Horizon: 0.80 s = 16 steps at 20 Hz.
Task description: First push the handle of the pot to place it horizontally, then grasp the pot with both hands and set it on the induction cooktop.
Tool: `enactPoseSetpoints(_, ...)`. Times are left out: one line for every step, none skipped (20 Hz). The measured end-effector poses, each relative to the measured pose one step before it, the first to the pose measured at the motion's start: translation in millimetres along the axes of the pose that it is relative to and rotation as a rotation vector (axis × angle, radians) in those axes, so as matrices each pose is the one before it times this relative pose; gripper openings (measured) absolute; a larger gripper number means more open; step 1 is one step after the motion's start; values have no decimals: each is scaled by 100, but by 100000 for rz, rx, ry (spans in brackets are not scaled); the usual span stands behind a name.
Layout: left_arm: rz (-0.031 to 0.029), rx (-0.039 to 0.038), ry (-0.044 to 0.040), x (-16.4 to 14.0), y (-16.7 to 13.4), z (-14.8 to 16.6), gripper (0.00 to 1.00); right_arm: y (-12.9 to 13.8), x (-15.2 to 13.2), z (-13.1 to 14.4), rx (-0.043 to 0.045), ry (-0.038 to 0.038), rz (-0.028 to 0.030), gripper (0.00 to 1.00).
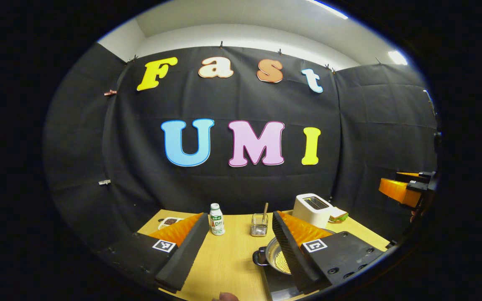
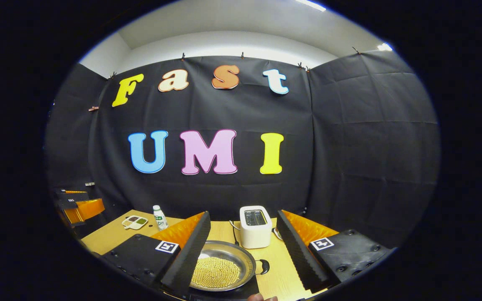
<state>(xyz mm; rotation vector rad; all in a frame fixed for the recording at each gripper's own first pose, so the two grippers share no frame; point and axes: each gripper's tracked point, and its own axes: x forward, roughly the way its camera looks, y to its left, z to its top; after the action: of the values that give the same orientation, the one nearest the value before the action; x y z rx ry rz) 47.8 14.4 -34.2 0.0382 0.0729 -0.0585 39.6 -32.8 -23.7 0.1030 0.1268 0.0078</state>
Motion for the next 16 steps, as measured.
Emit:
enactPoseSetpoints(666,-201,-1306,-520,118,408,91,151,-424,116,418,-415,328,98)
enactPoseSetpoints(906,127,-1325,-374,118,415,94,134,-290,144,-488,-413,378,98)
enactPoseSetpoints(348,252,-914,-323,84,179,94,44,-272,-21,-833,-347,111,98)
enactPoseSetpoints(171,-189,-465,-228,-63,-88,94,30,-171,34,-389,-81,201,98)
enactPoseSetpoints(147,-416,-16,-178,-15,-28,92,148,-194,49,26,131,7,98)
enactPoseSetpoints(273,-223,235,-142,11,-84,92,72,-126,21,266,99,-170,98)
enactPoseSetpoints(163,-109,299,-112,-11,-57,94,49,-113,35,308,112,58,98)
enactPoseSetpoints(185,254,-237,-16,60,131,94,89,-17,18,169,-124,287,98)
enactPoseSetpoints(256,216,-229,0,86,169,91,222,2,-4,-84,73,434,98)
enactPoseSetpoints(-201,294,-141,-45,-22,10,94,112,1,-114,-577,359,401,98)
enactPoseSetpoints(150,305,201,-64,33,39,94,-20,0,-123,-363,290,76,98)
enactPoseSetpoints(15,312,86,32,49,-57,94,103,-2,54,64,107,106,98)
enactPoseSetpoints(-33,189,-26,-41,-63,53,94,-68,17,193,42,-602,-153,98)
enactPoseSetpoints(-228,-85,-105,-40,-73,60,94,45,24,38,-141,-268,-123,98)
enactPoseSetpoints(-209,-2,115,-1,-88,-63,94,-36,-108,-16,28,119,276,98)
enactPoseSetpoints(-136,169,-22,-72,-17,50,94,121,51,-50,67,187,296,98)
